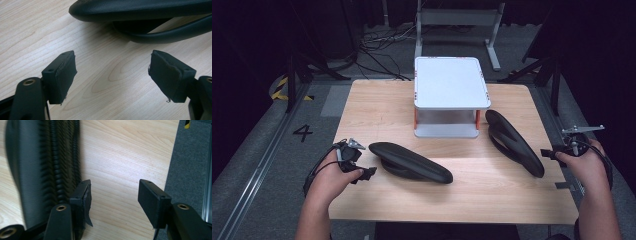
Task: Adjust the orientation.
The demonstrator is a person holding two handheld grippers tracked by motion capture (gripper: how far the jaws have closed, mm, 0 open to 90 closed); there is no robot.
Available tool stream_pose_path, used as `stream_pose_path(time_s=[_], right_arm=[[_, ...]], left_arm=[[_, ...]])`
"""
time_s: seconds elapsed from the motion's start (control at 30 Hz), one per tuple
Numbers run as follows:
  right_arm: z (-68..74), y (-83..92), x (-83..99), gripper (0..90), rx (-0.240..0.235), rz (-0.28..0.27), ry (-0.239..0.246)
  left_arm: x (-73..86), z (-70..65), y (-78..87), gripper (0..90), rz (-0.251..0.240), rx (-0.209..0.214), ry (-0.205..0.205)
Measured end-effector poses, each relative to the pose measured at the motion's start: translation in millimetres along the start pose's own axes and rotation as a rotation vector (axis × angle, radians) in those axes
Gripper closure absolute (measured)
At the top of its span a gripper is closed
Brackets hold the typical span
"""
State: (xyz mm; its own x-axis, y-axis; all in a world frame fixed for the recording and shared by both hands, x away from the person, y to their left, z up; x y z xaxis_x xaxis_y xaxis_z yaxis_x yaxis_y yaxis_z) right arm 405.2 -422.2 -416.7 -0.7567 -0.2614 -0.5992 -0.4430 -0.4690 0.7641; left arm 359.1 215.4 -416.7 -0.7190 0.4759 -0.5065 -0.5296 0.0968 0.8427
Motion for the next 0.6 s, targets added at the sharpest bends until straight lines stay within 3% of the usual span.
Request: stream_pose_path(time_s=[0.37,0.6], right_arm=[[34.5,12.9,-16.0,43.2,-0.076,-0.057,0.086],[66.5,10.6,-30.2,42.0,-0.124,-0.076,0.15]], left_arm=[[-1.5,-5.6,4.1,23.2,-0.012,0.017,-0.012],[4.3,-5.8,7.1,23.5,-0.005,0.01,-0.001]])
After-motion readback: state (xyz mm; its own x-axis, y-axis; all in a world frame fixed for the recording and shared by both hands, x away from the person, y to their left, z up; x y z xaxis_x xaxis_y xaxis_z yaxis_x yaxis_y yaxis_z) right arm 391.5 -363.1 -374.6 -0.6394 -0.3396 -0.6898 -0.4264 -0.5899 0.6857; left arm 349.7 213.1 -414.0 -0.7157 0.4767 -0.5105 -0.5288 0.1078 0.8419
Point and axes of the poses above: each handheld gripper's, and its own axes: y roughly backward along the jaws, x roughly out of its underside, z roughly to its left, the point moved 2 cm from there along -y, roughly forward along the jaws, and after that the axes turned 15 degrees about -x, right-handed, at the moved point
